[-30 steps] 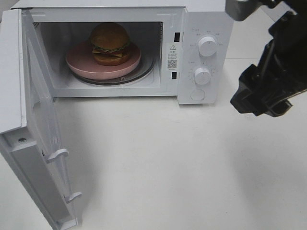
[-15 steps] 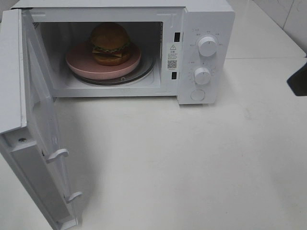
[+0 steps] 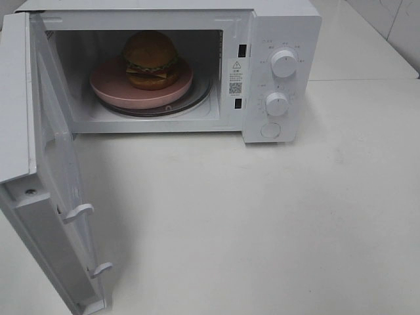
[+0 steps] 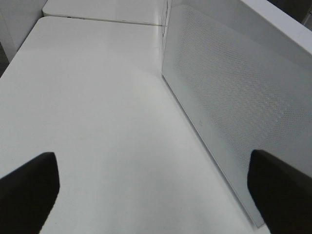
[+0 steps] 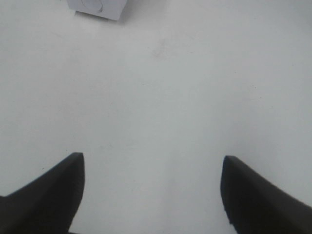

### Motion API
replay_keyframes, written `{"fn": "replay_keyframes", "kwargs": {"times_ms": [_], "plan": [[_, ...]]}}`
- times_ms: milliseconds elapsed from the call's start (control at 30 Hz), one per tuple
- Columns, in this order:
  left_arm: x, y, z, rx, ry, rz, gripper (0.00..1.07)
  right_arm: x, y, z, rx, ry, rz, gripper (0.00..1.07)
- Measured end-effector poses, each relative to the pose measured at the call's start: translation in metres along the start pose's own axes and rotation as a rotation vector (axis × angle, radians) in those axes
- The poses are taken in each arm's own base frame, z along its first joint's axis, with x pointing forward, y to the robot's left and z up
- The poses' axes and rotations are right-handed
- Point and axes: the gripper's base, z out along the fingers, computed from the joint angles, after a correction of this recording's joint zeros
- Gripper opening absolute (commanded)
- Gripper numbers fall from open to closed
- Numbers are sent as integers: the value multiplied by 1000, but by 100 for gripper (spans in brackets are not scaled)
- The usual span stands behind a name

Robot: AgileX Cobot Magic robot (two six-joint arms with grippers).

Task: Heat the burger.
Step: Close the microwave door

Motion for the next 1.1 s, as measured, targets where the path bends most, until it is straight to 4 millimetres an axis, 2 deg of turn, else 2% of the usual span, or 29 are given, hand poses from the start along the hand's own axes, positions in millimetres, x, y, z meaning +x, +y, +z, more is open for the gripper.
{"fn": "replay_keyframes", "kwargs": {"times_ms": [33,67,133,167,200,300,700,833,1100], "plan": [[0,0,0,0,0,0,98,12,-1,-2,12,-32,19,75],[0,0,0,0,0,0,98,12,-1,-2,12,-32,19,75],[0,0,0,0,0,0,98,30,-3,-6,33,-91,47,75],[0,0,0,0,0,0,98,30,-3,-6,33,-91,47,75],[0,0,0,0,0,0,98,42,-4,-7,48,-122,63,75],[0,0,0,0,0,0,98,55,-4,-11,70,-175,87,75],[0,0,0,0,0,0,98,82,2,-40,89,-395,170,75],[0,0,0,0,0,0,98,94,3,-35,83,-349,190,75],[0,0,0,0,0,0,98,96,4,-33,74,-334,200,75]]}}
